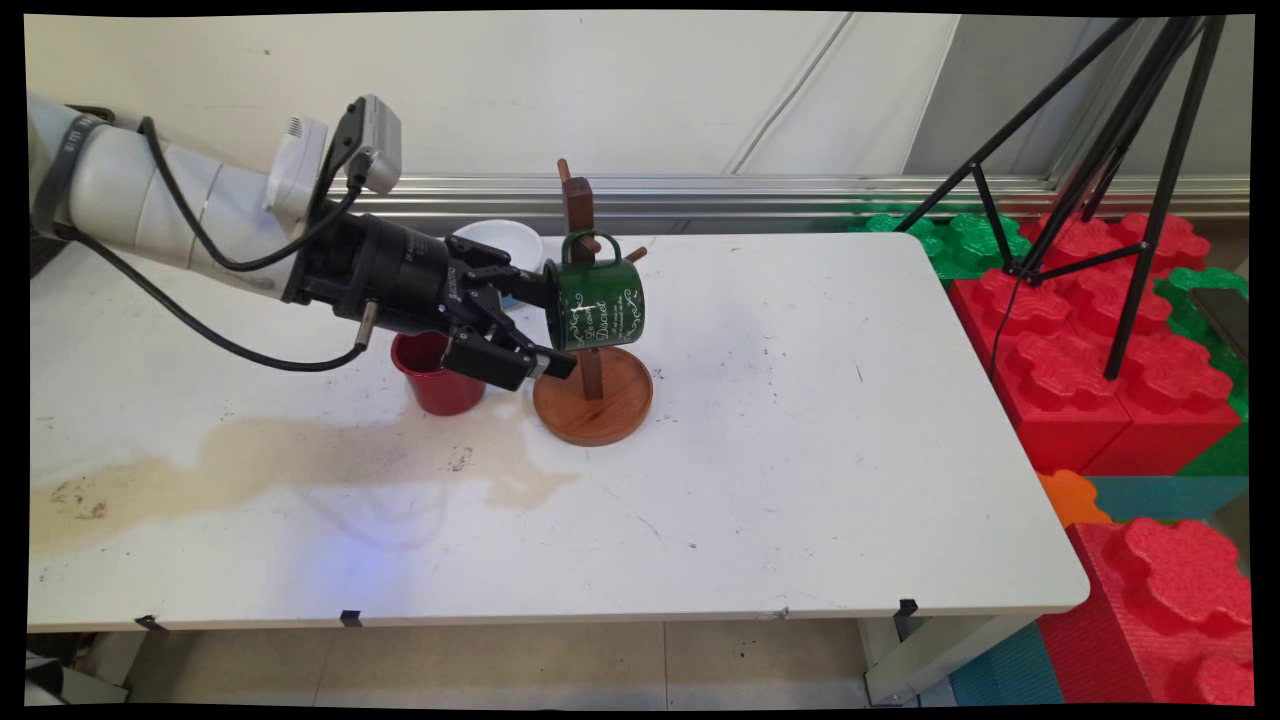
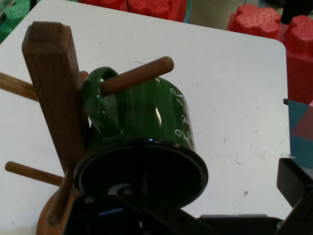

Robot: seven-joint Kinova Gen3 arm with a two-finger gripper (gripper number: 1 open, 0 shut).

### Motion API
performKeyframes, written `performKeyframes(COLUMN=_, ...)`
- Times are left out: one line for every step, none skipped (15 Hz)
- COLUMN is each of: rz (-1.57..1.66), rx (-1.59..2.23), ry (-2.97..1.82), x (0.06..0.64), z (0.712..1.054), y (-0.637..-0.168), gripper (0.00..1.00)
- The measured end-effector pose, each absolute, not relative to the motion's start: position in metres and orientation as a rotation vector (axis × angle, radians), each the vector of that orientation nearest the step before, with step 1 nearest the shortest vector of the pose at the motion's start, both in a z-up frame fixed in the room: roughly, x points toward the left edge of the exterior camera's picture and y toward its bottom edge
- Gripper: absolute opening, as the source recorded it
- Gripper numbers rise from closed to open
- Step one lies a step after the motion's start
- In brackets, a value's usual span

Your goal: Pick up the green mug from the rack

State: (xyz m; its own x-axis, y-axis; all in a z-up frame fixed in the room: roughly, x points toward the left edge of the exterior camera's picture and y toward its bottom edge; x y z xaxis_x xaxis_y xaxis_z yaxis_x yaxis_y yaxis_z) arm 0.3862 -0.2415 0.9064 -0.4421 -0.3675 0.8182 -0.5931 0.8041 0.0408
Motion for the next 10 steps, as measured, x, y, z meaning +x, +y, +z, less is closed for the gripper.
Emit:
performKeyframes(rz=0.312, rx=0.716, ry=-2.078, x=0.3857, z=0.9052, y=-0.2417, gripper=1.0)
performKeyframes(rz=0.31, rx=0.722, ry=-2.076, x=0.3856, z=0.9043, y=-0.2415, gripper=1.0)
performKeyframes(rz=0.308, rx=0.727, ry=-2.074, x=0.3852, z=0.9033, y=-0.241, gripper=1.0)
performKeyframes(rz=0.308, rx=0.73, ry=-2.071, x=0.3847, z=0.9024, y=-0.2406, gripper=1.0)
performKeyframes(rz=0.308, rx=0.732, ry=-2.067, x=0.3842, z=0.9017, y=-0.2404, gripper=1.0)
performKeyframes(rz=0.309, rx=0.733, ry=-2.065, x=0.3837, z=0.901, y=-0.2402, gripper=1.0)
performKeyframes(rz=0.311, rx=0.733, ry=-2.062, x=0.3831, z=0.9001, y=-0.2402, gripper=1.0)
performKeyframes(rz=0.313, rx=0.733, ry=-2.059, x=0.3825, z=0.8991, y=-0.2402, gripper=1.0)
performKeyframes(rz=0.317, rx=0.733, ry=-2.054, x=0.3817, z=0.8979, y=-0.2404, gripper=1.0)
performKeyframes(rz=0.32, rx=0.733, ry=-2.051, x=0.3812, z=0.897, y=-0.2407, gripper=1.0)
